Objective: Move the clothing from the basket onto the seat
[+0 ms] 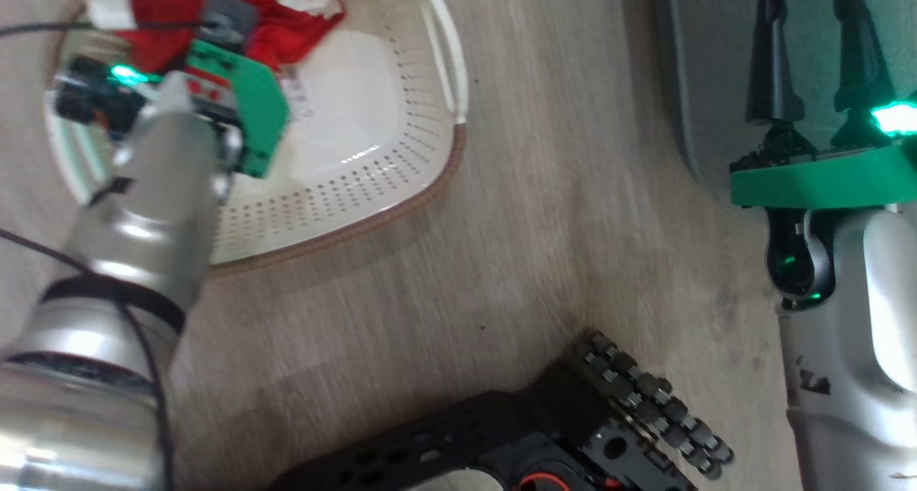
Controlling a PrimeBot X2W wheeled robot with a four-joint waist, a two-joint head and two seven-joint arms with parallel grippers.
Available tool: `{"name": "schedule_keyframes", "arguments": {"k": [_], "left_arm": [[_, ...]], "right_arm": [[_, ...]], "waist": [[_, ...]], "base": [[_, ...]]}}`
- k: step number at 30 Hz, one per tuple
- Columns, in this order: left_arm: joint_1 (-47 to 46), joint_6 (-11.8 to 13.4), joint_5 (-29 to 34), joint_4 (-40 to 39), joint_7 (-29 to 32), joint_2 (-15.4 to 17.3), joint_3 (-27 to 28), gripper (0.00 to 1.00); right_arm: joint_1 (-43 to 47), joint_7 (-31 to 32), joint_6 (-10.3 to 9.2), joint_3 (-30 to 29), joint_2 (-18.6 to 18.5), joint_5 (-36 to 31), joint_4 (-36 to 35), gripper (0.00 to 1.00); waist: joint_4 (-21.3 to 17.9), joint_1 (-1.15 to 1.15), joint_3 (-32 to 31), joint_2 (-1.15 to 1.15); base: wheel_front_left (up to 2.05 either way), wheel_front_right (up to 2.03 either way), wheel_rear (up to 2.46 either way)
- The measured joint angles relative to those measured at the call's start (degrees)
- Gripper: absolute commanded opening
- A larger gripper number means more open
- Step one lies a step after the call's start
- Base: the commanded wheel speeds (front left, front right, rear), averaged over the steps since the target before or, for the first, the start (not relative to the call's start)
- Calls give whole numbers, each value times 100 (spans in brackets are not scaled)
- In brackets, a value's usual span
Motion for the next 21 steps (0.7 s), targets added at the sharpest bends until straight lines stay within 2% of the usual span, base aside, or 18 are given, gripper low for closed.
{"name": "schedule_keyframes", "arguments": {"k": [2,7,12,13,14,15,21], "left_arm": [[-115,81,1,140,2,127,18,100],[-210,108,-2,376,99,339,19,100],[-213,204,-8,465,90,409,-20,100],[-213,233,-8,486,89,412,-42,95],[-213,234,-5,503,78,415,-71,42],[-213,233,-5,514,30,414,-99,1],[-194,125,2,538,-241,271,-233,0]], "right_arm": [[9,0,0,15,10,82,-80,100],[58,0,0,94,26,361,-130,100],[146,0,-1,118,37,559,-146,100],[146,0,0,119,42,642,-164,100],[146,0,0,118,44,698,-171,100],[147,0,0,118,44,744,-171,100],[192,0,0,36,55,776,-133,100]], "waist": [[-98,0,106,0],[-298,0,342,0],[-478,0,499,0],[-510,0,518,0],[-538,0,532,0],[-561,0,541,0],[-519,-1,417,0]], "base": [[0,0,0],[0,0,0],[0,0,0],[0,0,0],[0,0,0],[0,0,0],[0,0,0]]}}
